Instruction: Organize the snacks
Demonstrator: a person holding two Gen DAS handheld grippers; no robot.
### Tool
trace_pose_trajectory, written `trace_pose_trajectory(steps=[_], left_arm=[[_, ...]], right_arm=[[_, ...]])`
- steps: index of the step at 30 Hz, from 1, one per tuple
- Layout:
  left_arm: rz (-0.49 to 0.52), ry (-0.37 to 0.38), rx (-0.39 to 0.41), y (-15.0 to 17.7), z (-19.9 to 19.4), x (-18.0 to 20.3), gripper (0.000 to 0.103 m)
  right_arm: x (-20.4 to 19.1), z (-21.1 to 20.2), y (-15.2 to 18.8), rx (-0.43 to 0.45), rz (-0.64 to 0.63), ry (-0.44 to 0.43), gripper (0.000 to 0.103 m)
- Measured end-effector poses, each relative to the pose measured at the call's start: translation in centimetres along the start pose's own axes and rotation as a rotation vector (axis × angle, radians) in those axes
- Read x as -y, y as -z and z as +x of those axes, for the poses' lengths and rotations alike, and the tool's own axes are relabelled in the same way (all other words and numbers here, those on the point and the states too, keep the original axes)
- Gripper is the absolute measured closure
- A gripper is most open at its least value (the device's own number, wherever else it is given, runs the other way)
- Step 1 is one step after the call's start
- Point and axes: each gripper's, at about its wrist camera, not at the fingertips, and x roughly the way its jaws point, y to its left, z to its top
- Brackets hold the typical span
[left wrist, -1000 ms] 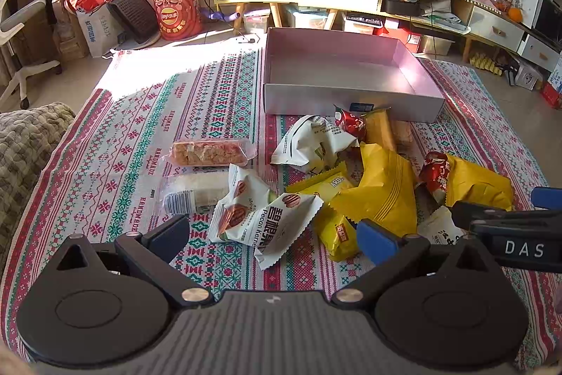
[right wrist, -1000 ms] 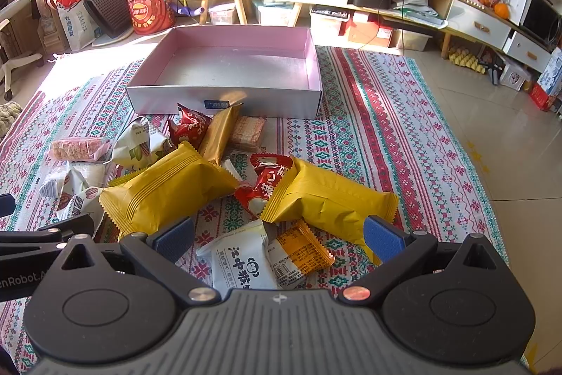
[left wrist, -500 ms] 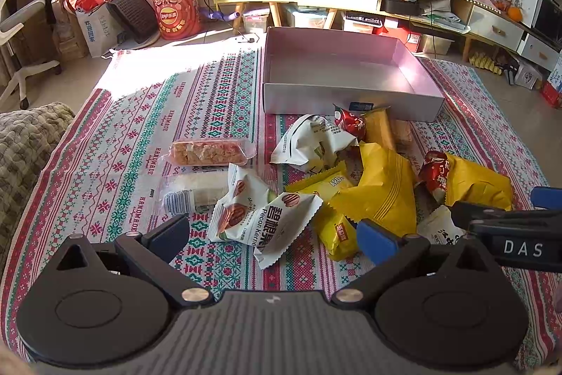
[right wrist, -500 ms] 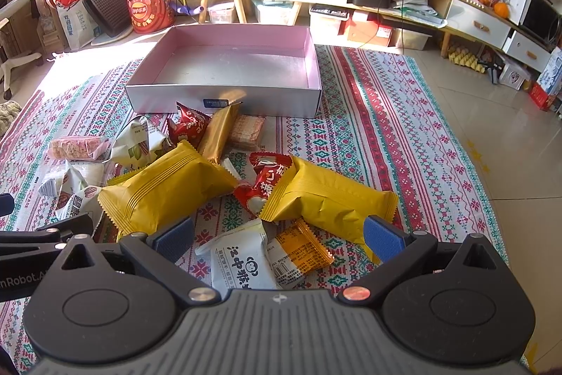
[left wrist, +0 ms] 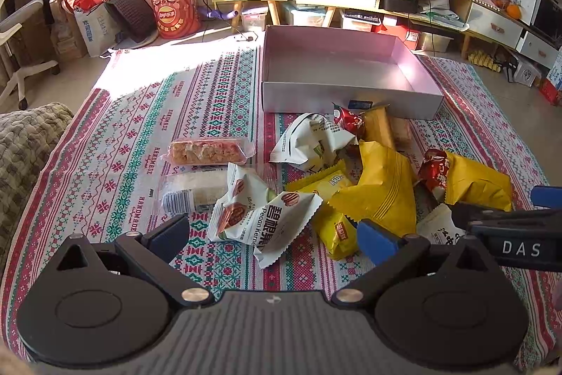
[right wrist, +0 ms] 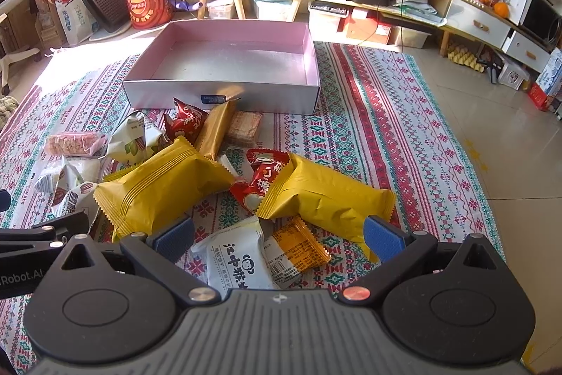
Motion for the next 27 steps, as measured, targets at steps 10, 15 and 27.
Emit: trace_pose_trajectory(steps=[10,15,27], left_arm=[[0.083,0.073,-0.031,-2.2,0.6,-0.7,0.000],[0.148,0.144,-0.041,-3.6,1.1,0.2,0.000],[0.235,0.321,-0.132,-3.9,5.3,3.5,0.006]], right_arm=[[1.8,-0.1,-3.0,-0.037,-0.045,-0.027,0.001],[3.2,1.9,-4.8,-0.125,-0.044,-0.094,0.001],[5.3,8.0,-6.0,-0.358,-0.090,-0.196,0.008]])
